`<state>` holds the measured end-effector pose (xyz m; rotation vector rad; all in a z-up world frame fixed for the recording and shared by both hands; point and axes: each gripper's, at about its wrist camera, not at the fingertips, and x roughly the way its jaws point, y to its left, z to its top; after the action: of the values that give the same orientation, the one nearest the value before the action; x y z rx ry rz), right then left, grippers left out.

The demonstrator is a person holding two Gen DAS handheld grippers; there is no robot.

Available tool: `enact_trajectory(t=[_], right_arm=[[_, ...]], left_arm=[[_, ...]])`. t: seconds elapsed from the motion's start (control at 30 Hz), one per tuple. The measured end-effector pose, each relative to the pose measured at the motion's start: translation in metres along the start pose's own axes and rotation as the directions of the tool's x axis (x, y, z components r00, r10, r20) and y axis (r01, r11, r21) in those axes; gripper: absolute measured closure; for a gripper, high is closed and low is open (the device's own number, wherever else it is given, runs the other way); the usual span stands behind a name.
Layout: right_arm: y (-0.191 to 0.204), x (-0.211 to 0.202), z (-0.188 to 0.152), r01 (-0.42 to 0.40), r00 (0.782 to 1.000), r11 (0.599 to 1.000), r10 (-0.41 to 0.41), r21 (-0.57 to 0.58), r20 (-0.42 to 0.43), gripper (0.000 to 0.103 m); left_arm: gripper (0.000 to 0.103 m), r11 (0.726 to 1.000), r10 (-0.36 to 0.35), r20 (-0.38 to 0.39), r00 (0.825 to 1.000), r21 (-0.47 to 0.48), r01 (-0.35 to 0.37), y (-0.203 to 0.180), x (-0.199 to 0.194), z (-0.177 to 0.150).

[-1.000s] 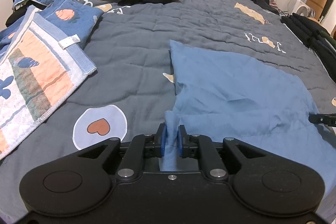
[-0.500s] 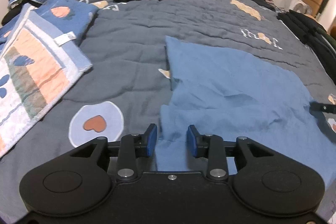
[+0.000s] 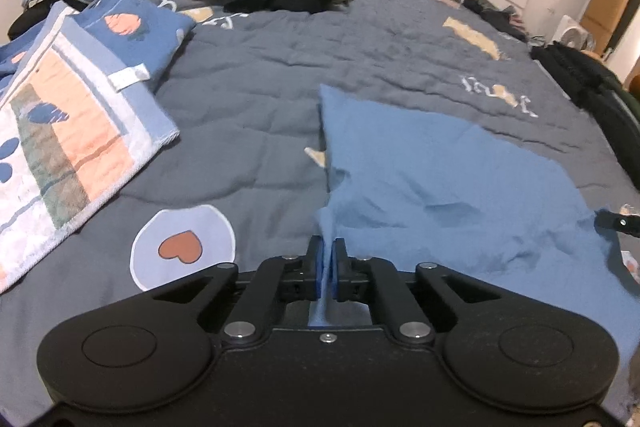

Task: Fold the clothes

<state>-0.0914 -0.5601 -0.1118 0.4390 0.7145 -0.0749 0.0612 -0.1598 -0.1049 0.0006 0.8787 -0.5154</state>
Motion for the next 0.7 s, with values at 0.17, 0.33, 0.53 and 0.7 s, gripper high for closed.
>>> enact_trajectory(t=[0.17, 0.33, 0.53, 0.7], right_arm=[[0.002, 0.012, -0.007, 0.026, 0.998, 0.999, -0.028, -0.032, -0.064, 0.095], [0.005, 0.014, -0.010, 0.083, 0.993, 0.991, -0.092, -0.108, -0.073, 0.092], [0.011, 0.019, -0.016, 0.091, 0.993, 0.980, -0.103, -0.174, -0.060, 0.077], [0.011, 0.018, -0.017, 0.064, 0.997, 0.985, -0.072, -0.160, -0.041, 0.090]], left_arm=[[0.078, 1.000, -0.001, -0.005, 1.000, -0.022, 0.001, 0.000, 0.003, -0.001], [0.078, 1.000, 0.002, -0.009, 1.000, -0.017, -0.002, -0.003, 0.004, -0.002], [0.078, 1.000, 0.004, -0.011, 1.000, -0.013, -0.004, -0.003, 0.005, -0.002], [0.085, 1.000, -0.004, 0.005, 1.000, 0.003, 0.004, -0.006, 0.002, -0.001]])
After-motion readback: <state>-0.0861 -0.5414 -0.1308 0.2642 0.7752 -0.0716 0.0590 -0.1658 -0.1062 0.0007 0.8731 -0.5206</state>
